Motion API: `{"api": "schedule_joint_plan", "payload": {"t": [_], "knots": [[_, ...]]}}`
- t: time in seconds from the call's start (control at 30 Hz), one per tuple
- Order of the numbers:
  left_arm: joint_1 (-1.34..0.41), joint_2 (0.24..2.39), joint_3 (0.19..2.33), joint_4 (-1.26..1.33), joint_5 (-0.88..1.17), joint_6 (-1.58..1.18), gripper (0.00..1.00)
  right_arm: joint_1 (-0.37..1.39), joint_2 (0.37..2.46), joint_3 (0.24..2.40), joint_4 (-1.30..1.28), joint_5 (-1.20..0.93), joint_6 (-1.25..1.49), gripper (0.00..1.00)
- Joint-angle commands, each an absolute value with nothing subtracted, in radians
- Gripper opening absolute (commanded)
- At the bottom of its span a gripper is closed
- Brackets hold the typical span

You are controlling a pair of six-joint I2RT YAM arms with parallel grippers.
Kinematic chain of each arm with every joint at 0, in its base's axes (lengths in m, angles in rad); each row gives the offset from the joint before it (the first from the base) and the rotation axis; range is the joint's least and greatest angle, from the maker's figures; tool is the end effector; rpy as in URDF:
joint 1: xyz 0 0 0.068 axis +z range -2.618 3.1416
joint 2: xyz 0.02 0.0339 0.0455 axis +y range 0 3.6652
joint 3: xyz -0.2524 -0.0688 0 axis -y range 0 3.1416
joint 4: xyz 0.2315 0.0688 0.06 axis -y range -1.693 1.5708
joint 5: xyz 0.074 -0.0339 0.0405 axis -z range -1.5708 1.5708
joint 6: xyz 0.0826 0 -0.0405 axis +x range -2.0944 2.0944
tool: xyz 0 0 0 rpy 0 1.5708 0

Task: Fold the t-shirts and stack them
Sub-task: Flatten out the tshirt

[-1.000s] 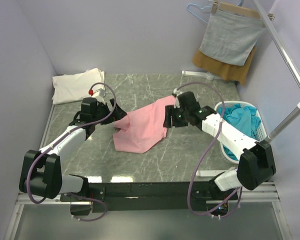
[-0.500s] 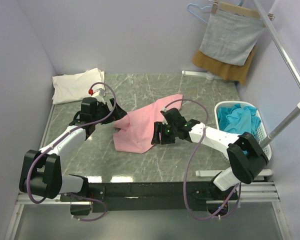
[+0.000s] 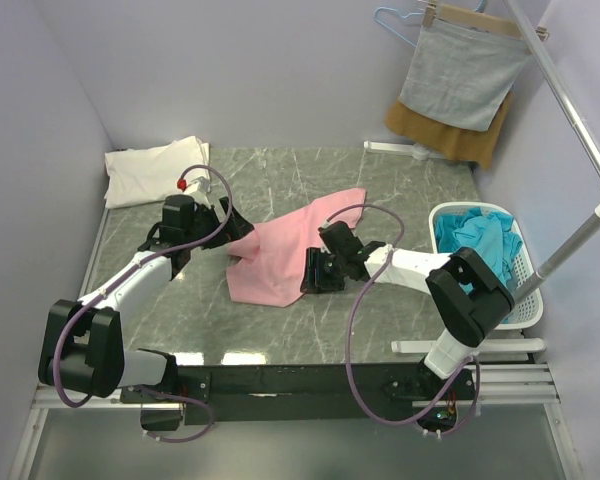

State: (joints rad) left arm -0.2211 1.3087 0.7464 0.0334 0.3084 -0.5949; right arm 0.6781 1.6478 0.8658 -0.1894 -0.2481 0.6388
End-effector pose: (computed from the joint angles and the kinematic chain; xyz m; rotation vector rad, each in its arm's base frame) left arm 0.3011 -0.0934 0.2076 -0.2130 2.1678 -0.8035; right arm 0.2465 0.2246 0.1174 -0.1576 2.7071 0.7796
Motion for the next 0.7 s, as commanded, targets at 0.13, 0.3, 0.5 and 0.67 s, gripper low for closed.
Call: {"api": "schedule_joint_plan", "payload": {"t": [0.13,0.3,0.5,0.67], "knots": [[-0.219,1.312,0.773,0.038,0.299,-0.583,0.99,0.684,1.66,0.928,-0.121,-0.222,0.594,0.17],[-0.219,1.296,0.776,0.031,0.273,-0.586,1.0,0.683,1.645,1.037,-0.141,-0.219,0.506,0.0],[-0.219,1.218,0.772,0.023,0.195,-0.598,0.99,0.64,1.63,1.29,-0.205,-0.153,0.416,0.0],[-0.219,1.193,0.781,0.034,0.192,-0.614,1.0,0.571,1.865,1.67,-0.287,-0.095,0.351,0.0]]}}
